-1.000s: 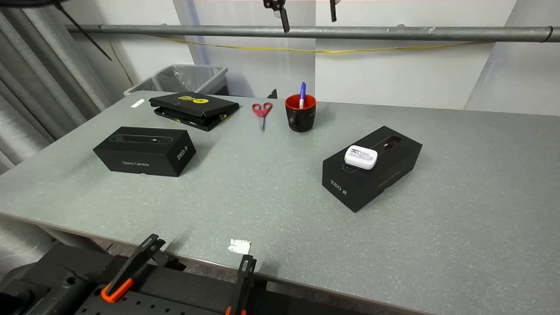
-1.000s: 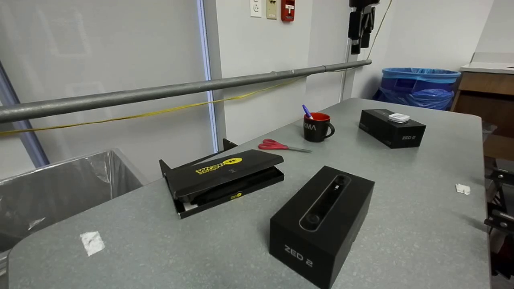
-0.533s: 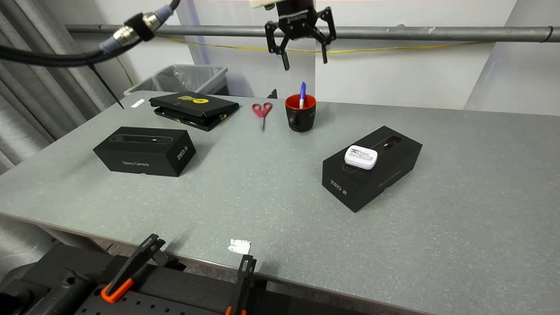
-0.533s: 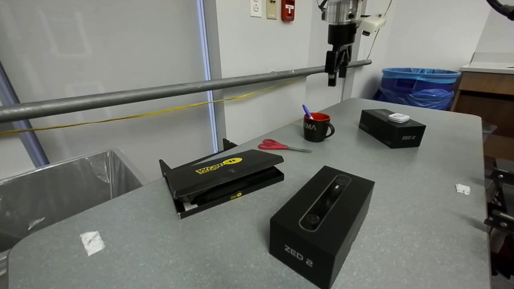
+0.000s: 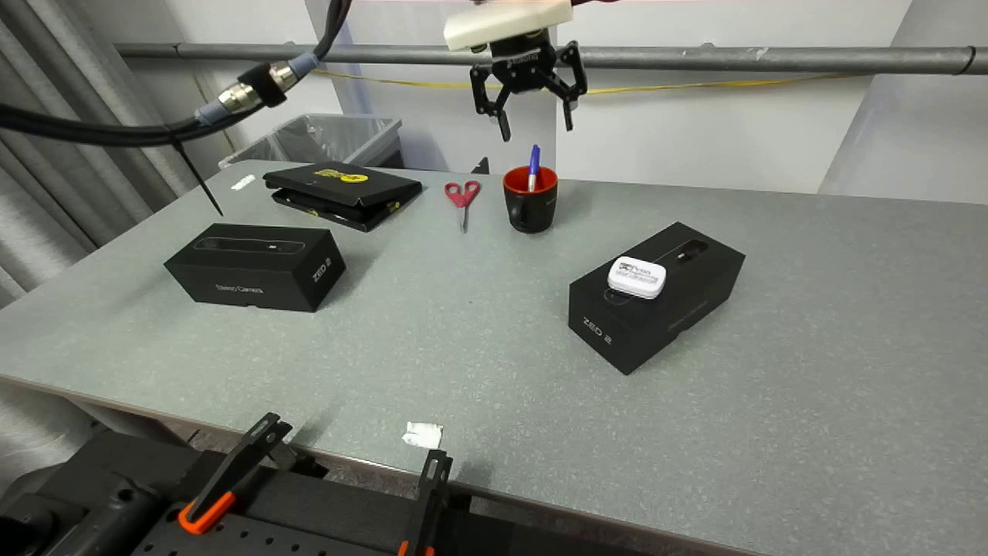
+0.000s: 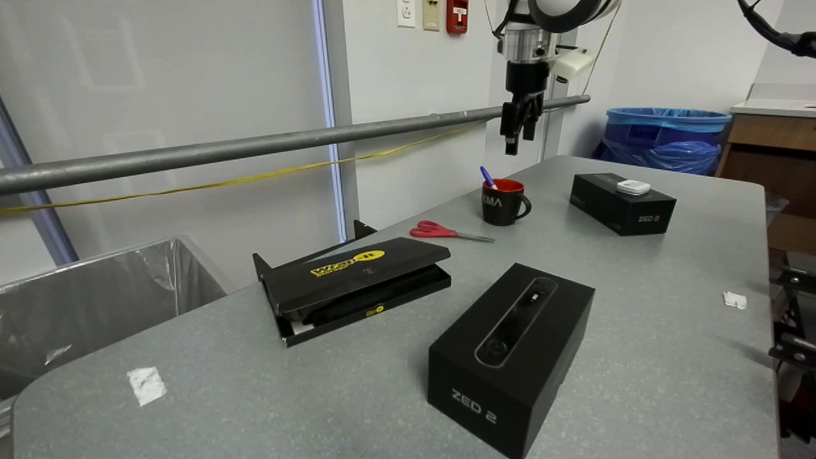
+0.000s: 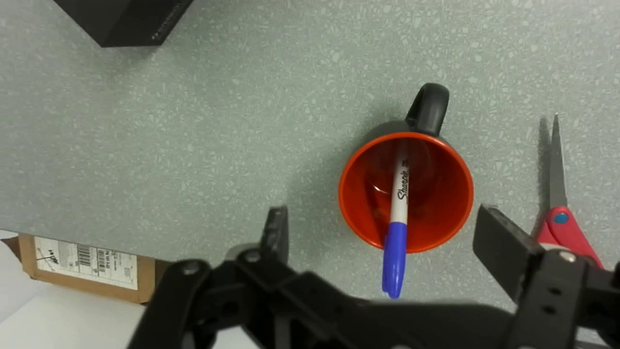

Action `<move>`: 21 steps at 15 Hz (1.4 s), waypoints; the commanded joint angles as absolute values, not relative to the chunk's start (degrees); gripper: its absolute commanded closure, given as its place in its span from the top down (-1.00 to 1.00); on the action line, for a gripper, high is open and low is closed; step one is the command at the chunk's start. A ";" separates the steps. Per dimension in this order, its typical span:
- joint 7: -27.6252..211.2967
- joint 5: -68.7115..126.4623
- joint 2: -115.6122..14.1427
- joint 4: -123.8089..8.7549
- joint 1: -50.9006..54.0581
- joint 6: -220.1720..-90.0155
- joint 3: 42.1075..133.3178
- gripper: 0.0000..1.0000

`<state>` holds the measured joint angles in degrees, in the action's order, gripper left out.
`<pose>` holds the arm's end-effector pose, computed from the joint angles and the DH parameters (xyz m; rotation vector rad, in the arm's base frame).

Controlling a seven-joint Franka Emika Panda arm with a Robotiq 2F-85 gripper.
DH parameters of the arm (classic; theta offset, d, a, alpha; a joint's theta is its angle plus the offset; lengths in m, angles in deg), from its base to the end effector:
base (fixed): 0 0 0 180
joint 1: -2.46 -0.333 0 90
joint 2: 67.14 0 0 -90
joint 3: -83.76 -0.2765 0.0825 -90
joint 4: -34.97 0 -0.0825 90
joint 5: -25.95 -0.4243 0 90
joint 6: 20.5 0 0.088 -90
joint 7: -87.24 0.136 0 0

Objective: Remove the marker from cup

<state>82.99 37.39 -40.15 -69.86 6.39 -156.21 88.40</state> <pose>0.6596 -0.1051 0.1925 2.9519 0.1081 0.0691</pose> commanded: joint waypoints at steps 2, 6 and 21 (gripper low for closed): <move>83.23 36.60 -38.83 -69.06 6.53 -158.45 88.23 1.00; 83.25 35.83 -36.48 -67.97 6.65 -163.39 87.80 1.00; 81.84 32.81 -26.99 -59.03 7.24 -166.47 86.23 1.00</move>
<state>82.85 34.35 -30.30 -63.52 6.59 -166.87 86.67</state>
